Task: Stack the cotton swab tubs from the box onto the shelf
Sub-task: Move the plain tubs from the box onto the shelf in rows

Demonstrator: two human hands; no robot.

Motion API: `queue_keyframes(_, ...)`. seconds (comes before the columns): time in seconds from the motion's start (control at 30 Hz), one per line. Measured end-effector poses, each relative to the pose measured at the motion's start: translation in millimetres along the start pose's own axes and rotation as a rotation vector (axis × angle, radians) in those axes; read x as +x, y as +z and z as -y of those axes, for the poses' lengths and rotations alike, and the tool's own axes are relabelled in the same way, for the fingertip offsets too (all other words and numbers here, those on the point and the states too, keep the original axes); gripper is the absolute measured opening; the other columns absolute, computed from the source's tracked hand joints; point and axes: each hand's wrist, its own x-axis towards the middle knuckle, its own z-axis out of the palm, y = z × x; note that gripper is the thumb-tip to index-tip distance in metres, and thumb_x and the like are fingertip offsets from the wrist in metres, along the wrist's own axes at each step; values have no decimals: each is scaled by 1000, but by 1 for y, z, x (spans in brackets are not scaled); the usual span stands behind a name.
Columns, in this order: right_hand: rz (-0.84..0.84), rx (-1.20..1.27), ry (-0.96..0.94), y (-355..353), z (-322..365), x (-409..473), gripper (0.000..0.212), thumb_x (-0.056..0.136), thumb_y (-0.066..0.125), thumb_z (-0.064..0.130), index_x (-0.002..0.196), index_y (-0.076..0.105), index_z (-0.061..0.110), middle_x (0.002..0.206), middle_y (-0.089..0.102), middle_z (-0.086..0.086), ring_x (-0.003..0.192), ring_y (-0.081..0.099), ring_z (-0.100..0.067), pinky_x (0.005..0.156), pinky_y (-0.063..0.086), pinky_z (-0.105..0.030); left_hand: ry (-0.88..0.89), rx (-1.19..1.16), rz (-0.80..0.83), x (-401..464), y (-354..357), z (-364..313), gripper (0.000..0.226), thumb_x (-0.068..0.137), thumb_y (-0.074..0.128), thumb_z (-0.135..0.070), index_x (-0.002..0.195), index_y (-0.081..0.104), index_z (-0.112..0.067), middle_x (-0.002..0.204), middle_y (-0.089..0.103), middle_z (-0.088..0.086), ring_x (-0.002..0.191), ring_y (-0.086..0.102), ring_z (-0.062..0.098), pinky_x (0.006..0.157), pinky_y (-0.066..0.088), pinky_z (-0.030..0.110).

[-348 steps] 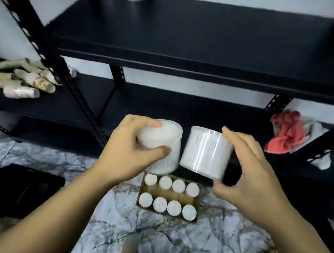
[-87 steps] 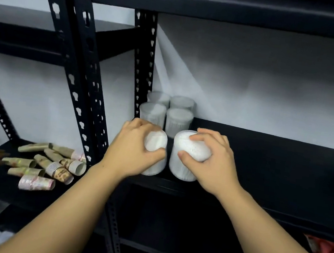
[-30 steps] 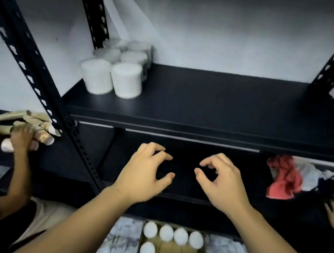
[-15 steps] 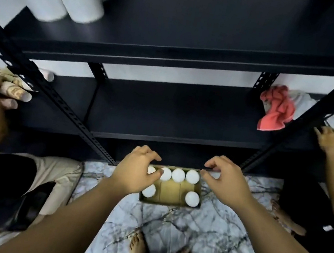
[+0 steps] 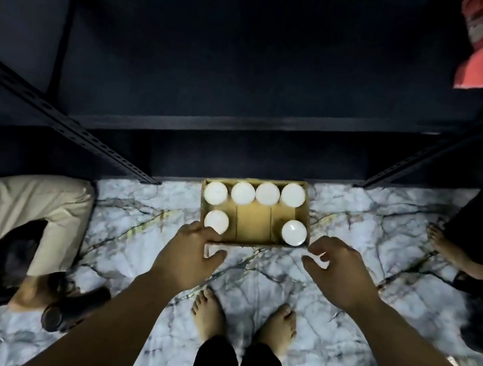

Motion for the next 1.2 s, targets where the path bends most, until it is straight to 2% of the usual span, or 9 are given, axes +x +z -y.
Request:
queue_keyframes(0.17, -21, -23, 52, 69, -57, 51, 11, 86, 74, 32, 88, 64, 26, 91, 66, 6, 79, 62, -14, 72, 42, -25, -38, 47, 10, 48, 64, 70, 30, 86, 72, -40, 112, 71, -24, 108, 65, 6, 109, 59, 29, 85, 44, 28)
queue_keyframes(0.33, -13, -87, 146, 138, -116, 95, 15, 87, 72, 33, 87, 70, 18, 94, 73, -1, 83, 67, -20, 77, 46, -26, -86, 128, 131, 85, 135, 133, 35, 87, 69, -46, 115, 70, -25, 110, 63, 5, 113, 57, 28, 93, 49, 34)
queue_keyframes(0.47, 18, -166, 212, 179, -156, 124, 30, 84, 73, 35, 108, 67, 18, 105, 71, -6, 99, 66, -26, 81, 50, -32, -92, 187, 141, 109, 181, 163, 41, 88, 66, -46, 121, 67, -21, 116, 61, 6, 118, 52, 29, 94, 48, 36)
queue_keyframes(0.57, 2, -252, 194, 197, -178, 152, 52, 81, 74, 33, 127, 59, 15, 119, 65, -17, 111, 58, -39, 88, 54, -44, -48, 313, 83, 138, 208, 180, 54, 87, 64, -47, 133, 60, -18, 126, 56, 14, 117, 47, 37, 94, 51, 45)
queue_keyframes(0.63, 7, -325, 196, 204, -189, 173, 65, 79, 74, 36, 137, 52, 15, 125, 60, -21, 114, 53, -45, 93, 51, -48, -39, 378, 73, 161, 222, 190, 67, 87, 64, -48, 142, 51, -13, 138, 50, 18, 125, 42, 40, 99, 49, 49)
queue_keyframes(0.77, 46, -454, 206, 216, -206, 208, 81, 79, 74, 44, 146, 38, 17, 139, 48, -18, 129, 39, -42, 101, 43, -48, -43, 435, 53, 201, 242, 206, 88, 87, 64, -50, 156, 26, -12, 151, 34, 20, 138, 31, 42, 99, 47, 51)
queue_keyframes(0.87, 34, -595, 162, 226, -217, 222, 87, 75, 74, 57, 145, 40, 18, 144, 48, -13, 132, 36, -40, 101, 41, -49, -21, 450, 11, 221, 254, 215, 101, 81, 69, -53, 157, 18, -10, 147, 36, 21, 134, 38, 43, 100, 45, 52)
queue_keyframes(1.0, -5, -703, 144, 242, -229, 237, 99, 62, 71, 76, 140, 46, 19, 140, 51, -10, 132, 36, -38, 104, 35, -50, -3, 551, -13, 234, 268, 226, 108, 73, 71, -56, 155, 19, -9, 141, 41, 22, 126, 45, 43, 108, 38, 52)
queue_keyframes(1.2, -7, -695, 207, 247, -223, 248, 92, 61, 79, 64, 135, 46, 20, 133, 54, -9, 128, 35, -38, 102, 36, -49, -37, 546, -27, 245, 266, 224, 99, 69, 71, -54, 151, 29, -16, 131, 46, 16, 118, 49, 39, 99, 39, 54)
